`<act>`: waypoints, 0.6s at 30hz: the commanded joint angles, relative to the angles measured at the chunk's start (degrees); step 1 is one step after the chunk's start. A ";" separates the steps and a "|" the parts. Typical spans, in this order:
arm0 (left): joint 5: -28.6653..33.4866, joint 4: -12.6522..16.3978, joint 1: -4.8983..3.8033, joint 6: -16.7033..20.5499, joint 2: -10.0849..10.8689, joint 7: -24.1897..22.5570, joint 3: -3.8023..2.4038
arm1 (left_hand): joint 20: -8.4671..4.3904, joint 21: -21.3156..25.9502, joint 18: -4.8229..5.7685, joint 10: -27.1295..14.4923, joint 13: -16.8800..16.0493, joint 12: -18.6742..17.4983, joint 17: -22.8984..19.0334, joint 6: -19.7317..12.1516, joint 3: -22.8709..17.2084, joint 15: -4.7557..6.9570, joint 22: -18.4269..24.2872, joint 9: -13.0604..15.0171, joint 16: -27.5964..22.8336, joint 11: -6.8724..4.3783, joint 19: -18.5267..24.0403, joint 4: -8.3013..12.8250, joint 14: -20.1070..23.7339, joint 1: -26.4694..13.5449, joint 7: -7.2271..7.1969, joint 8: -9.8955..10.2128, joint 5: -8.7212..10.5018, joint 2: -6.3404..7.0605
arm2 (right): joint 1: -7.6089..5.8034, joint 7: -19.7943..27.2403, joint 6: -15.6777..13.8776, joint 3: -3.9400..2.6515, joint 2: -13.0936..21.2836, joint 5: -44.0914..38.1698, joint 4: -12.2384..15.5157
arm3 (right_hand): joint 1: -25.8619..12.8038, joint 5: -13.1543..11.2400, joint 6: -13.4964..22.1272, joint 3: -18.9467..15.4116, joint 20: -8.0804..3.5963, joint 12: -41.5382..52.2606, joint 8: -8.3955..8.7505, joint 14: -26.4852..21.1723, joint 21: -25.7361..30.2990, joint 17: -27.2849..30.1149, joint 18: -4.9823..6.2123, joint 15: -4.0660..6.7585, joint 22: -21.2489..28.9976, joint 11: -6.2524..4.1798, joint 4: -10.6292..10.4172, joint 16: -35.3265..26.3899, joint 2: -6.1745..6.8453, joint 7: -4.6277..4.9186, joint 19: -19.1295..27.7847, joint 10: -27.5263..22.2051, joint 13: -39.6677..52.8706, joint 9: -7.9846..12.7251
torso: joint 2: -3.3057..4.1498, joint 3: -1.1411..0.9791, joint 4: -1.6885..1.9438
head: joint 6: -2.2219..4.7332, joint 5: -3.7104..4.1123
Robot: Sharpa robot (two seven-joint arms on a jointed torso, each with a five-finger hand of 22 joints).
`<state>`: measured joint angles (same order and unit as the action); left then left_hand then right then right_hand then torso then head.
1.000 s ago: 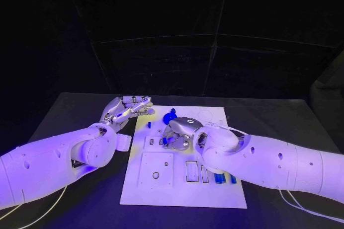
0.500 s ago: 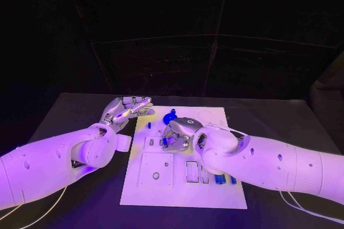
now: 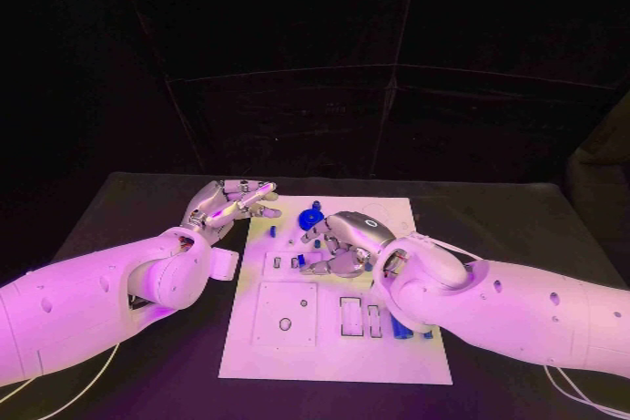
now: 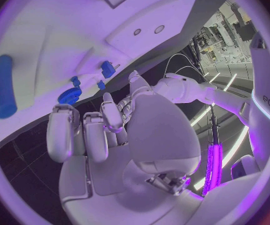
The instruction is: Assemble the parts on the task board
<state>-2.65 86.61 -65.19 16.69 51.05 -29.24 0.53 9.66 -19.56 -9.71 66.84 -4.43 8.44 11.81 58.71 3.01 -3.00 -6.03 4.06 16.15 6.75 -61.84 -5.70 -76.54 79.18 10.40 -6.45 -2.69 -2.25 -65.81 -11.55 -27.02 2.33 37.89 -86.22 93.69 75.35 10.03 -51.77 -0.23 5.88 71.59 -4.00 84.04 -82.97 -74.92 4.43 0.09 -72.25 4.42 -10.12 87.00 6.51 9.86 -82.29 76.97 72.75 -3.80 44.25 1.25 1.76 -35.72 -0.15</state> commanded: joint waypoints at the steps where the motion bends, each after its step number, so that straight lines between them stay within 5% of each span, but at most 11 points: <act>1: -7.16 -0.20 -0.25 -1.94 0.34 7.30 -0.06 | -1.36 -2.10 -0.94 2.43 -0.44 0.67 2.40 1.21 0.99 1.38 -0.90 0.11 2.98 -1.25 -3.60 -0.32 -4.57 -0.92 -0.74 -0.47 -0.22 -0.11 | -1.47 10.65 -1.17 -0.33 2.75 11.05 1.62 | 1.37 0.38 0.20 -0.30 0.29 -0.23 -0.48 4.35 0.51 -8.12 -0.82 -0.28 0.63 0.26 0.22 -0.26 -0.31 -0.13 0.30 -0.42 -0.38 -0.11 | -0.53 0.08 -0.13 | 0.02 0.01; 4: -12.26 -0.54 -0.81 -4.43 0.53 14.21 -0.06 | -2.95 -5.01 -0.94 5.78 -1.53 2.03 6.21 2.32 1.81 2.91 -2.26 0.30 7.74 -2.47 -8.01 -1.59 -9.30 -2.76 -1.86 -0.76 -0.51 -0.68 | -3.18 12.33 1.25 -0.44 5.67 15.33 2.33 | 1.98 0.66 0.10 -0.38 0.27 -0.53 -0.66 4.29 0.65 -7.97 -0.77 -0.25 0.88 0.21 0.41 -0.37 -0.72 -0.18 0.46 -0.73 -0.74 -0.13 | -0.96 -0.02 -0.26 | -0.19 -0.31; 5: -14.05 -0.65 -1.06 -5.39 0.56 16.79 -0.06 | -4.11 -7.52 -0.69 7.78 -2.66 3.51 16.84 2.41 2.46 3.91 -3.51 0.37 19.37 -3.35 -11.35 -1.90 -10.69 -3.43 -2.87 -0.89 -0.30 -0.24 | -3.75 12.59 1.84 -0.46 6.52 16.53 2.39 | 2.12 0.74 0.06 -0.40 0.26 -0.57 -0.71 4.27 0.67 -7.93 -0.76 -0.23 0.92 0.20 0.44 -0.41 -0.91 -0.21 0.48 -0.78 -0.80 -0.14 | -1.17 -0.07 -0.30 | -0.33 -0.44; 6: -16.44 -0.81 -1.41 -6.97 0.54 20.24 -0.06 | -4.97 -9.25 -0.74 9.91 -3.88 5.30 34.96 3.02 2.58 4.61 -4.43 0.59 36.87 -4.04 -13.26 -2.54 -11.49 -4.22 -3.12 -1.41 -0.19 -0.98 | -4.43 12.83 2.50 -0.48 7.54 17.94 2.38 | 2.32 0.95 -0.06 -0.37 0.24 -0.60 -0.83 4.25 0.71 -7.83 -0.75 -0.20 0.99 0.15 0.48 -0.47 -1.26 -0.25 0.52 -0.82 -0.88 -0.16 | -1.30 -0.10 -0.32 | -0.47 -0.51; 7: -18.99 -0.98 -1.77 -9.15 0.49 24.04 -0.06 | -5.76 -11.33 -0.84 11.12 -5.57 7.61 47.11 3.26 2.69 5.24 -5.60 0.85 48.84 -4.50 -14.96 -2.18 -11.71 -3.95 -3.37 -2.06 -0.59 -0.77 | -5.02 12.98 3.14 -0.49 8.51 19.23 2.30 | 2.52 1.58 -0.24 -0.41 0.19 -0.62 -1.02 4.22 0.75 -7.74 -0.74 -0.14 1.04 0.09 0.52 -0.54 -1.66 -0.33 0.55 -0.84 -0.96 -0.19 | -1.58 -0.13 -0.34 | -0.75 -0.51; 8: -23.17 -1.26 -2.50 -12.28 0.34 30.08 -0.06 | -6.09 -20.50 0.99 8.92 -9.69 12.11 59.11 2.49 2.29 5.50 -13.74 1.35 60.27 -4.75 -18.72 -1.76 -11.38 -3.66 -3.17 -3.34 -0.05 -1.62 | -5.53 13.05 3.67 -0.50 9.39 20.39 2.15 | 2.69 2.31 -0.40 -0.47 0.14 -0.62 -1.20 4.20 0.77 -7.65 -0.73 -0.07 1.07 0.01 0.55 -0.60 -2.05 -0.40 0.56 -0.85 -1.02 -0.21 | -1.79 -0.16 -0.36 | -1.20 -0.56; 9: -25.19 -1.40 -2.92 -13.34 0.18 32.93 -0.06 | -6.66 -26.61 1.50 8.71 -11.39 14.24 62.26 2.27 2.66 5.29 -21.72 1.58 62.68 -5.03 -19.00 -1.68 -11.33 -3.84 -3.63 -3.92 -0.26 -1.15 | -6.15 13.07 4.16 -0.51 10.47 21.81 1.85 | 2.69 2.45 -0.45 -0.51 0.13 -0.60 -1.25 4.19 0.79 -7.62 -0.72 -0.06 1.10 -0.01 0.54 -0.62 -2.13 -0.42 0.58 -0.83 -1.02 -0.22 | -2.15 -0.22 -0.40 | -1.23 -0.67; 11: -28.07 -1.69 -3.51 -15.02 -0.12 36.84 -0.06 | -6.88 -30.45 1.91 8.46 -13.56 17.00 64.58 2.47 3.01 5.37 -26.29 1.99 64.51 -5.24 -19.02 -2.36 -11.33 -4.86 -3.94 -4.92 -0.29 -1.52 | -6.56 13.04 4.51 -0.52 11.25 22.76 1.55 | 2.69 2.55 -0.49 -0.55 0.11 -0.56 -1.30 4.19 0.80 -7.60 -0.72 -0.05 1.12 -0.02 0.53 -0.64 -2.20 -0.43 0.58 -0.79 -1.00 -0.23 | -2.39 -0.28 -0.40 | -1.38 -0.74; 15: -36.50 -2.84 -5.14 -19.13 -1.51 47.10 -0.06 | -7.25 -40.42 2.79 5.49 -24.44 30.15 70.36 2.38 4.77 6.13 -37.51 4.23 68.80 -6.06 -18.18 -4.96 -11.76 -7.80 -5.07 -9.73 -0.16 -2.42 | -7.35 12.11 5.18 -0.54 12.86 24.45 0.47 | 2.64 2.70 -0.62 -0.67 0.08 -0.44 -1.43 4.15 0.84 -7.44 -0.70 -0.01 1.21 -0.07 0.47 -0.73 -2.35 -0.48 0.62 -0.69 -0.94 -0.25 | -3.10 -0.59 -0.36 | -1.85 -1.27; 18: -41.05 -3.49 -5.99 -20.63 -2.68 51.32 -0.03 | -7.47 -45.45 3.12 5.25 -37.34 43.14 72.27 1.76 6.97 6.66 -43.31 6.79 70.10 -6.45 -17.60 -7.34 -12.07 -9.69 -6.21 -14.12 -0.18 -2.42 | -7.56 11.21 5.31 -0.54 13.28 24.57 -0.16 | 2.67 2.83 -0.71 -0.75 0.06 -0.41 -1.51 4.09 0.88 -7.20 -0.69 0.02 1.27 -0.10 0.49 -0.86 -2.41 -0.52 0.64 -0.65 -0.95 -0.26 | -3.43 -0.72 -0.29 | -2.07 -1.36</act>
<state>-32.96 83.33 -70.88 1.87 48.71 10.31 0.52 2.12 -64.09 -7.09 72.38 -39.65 49.43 74.95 60.77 9.78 3.31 -48.30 10.41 85.99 0.25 -79.85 -12.51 -83.93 69.85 4.35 -19.81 -2.93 -4.64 -73.21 -0.62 -23.51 1.81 51.11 -64.92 93.68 78.04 12.53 -52.13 -0.70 6.15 71.21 -5.29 84.03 -82.30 -74.91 4.44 0.09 -71.04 4.40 -9.64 86.35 4.73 9.51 -82.01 76.55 71.81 -4.01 41.43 0.76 1.40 -37.60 -1.41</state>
